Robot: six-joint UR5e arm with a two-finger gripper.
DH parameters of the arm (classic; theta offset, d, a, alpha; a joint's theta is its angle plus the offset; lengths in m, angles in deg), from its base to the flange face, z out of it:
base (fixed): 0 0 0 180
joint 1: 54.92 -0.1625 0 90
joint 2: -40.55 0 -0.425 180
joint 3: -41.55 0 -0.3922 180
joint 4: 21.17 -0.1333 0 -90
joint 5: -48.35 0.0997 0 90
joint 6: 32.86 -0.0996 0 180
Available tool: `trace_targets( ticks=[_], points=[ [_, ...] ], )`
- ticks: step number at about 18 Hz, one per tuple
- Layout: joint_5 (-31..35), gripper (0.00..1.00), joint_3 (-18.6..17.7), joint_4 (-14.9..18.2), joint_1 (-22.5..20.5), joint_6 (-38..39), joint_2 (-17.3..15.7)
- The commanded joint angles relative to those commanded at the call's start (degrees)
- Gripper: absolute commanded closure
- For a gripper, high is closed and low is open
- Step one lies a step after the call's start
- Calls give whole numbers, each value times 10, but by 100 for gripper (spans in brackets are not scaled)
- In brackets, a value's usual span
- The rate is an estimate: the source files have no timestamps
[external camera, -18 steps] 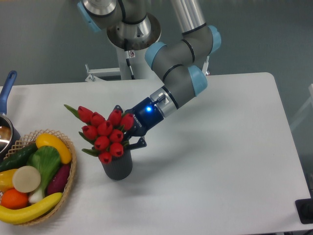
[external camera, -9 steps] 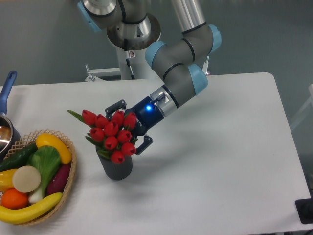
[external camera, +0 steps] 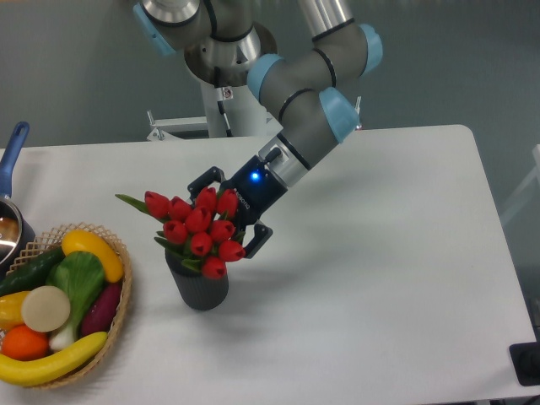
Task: Insert the flowers into the vase
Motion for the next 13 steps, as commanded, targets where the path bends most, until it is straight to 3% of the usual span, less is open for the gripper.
trace_targets(
  ticks=[2, 8, 13],
  points=[
    [17, 0, 1, 0, -3, 0, -12],
    [180, 0, 7, 1, -39, -1, -45],
    [273, 0, 21, 7, -102, -1, -126]
  ],
)
